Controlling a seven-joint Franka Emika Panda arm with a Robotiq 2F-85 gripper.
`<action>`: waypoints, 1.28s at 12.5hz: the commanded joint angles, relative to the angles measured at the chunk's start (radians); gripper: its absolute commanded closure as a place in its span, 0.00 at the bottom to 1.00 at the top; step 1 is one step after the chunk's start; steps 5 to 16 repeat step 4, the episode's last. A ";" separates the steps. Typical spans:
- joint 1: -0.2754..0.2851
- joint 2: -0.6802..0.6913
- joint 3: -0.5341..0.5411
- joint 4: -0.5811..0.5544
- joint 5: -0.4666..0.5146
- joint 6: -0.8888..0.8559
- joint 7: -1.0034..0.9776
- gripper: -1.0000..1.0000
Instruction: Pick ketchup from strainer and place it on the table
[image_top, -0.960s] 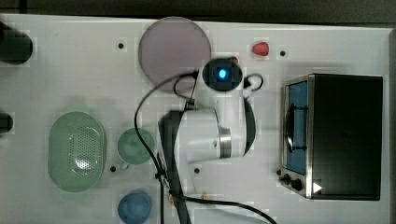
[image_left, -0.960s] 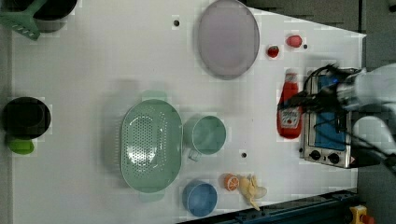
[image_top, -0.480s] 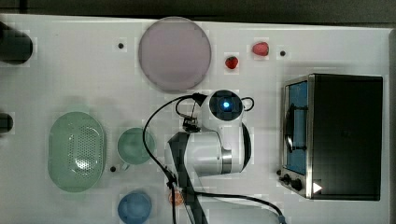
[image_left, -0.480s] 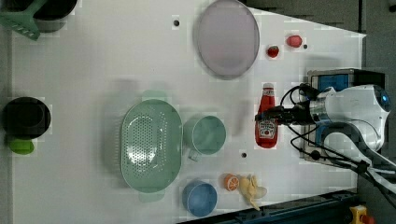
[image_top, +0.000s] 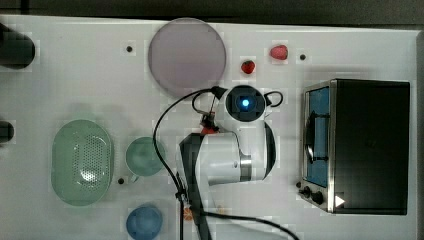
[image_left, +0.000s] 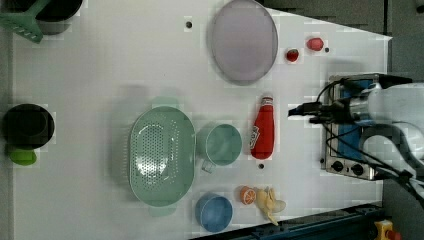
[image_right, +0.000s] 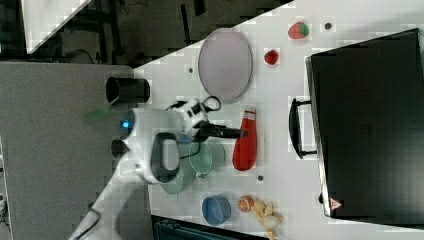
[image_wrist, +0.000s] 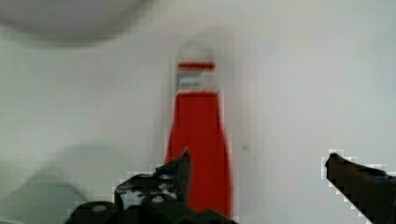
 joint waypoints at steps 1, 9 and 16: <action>0.006 -0.153 0.025 0.168 0.023 -0.116 0.073 0.00; 0.006 -0.230 0.020 0.304 0.147 -0.353 0.317 0.00; 0.006 -0.230 0.020 0.304 0.147 -0.353 0.317 0.00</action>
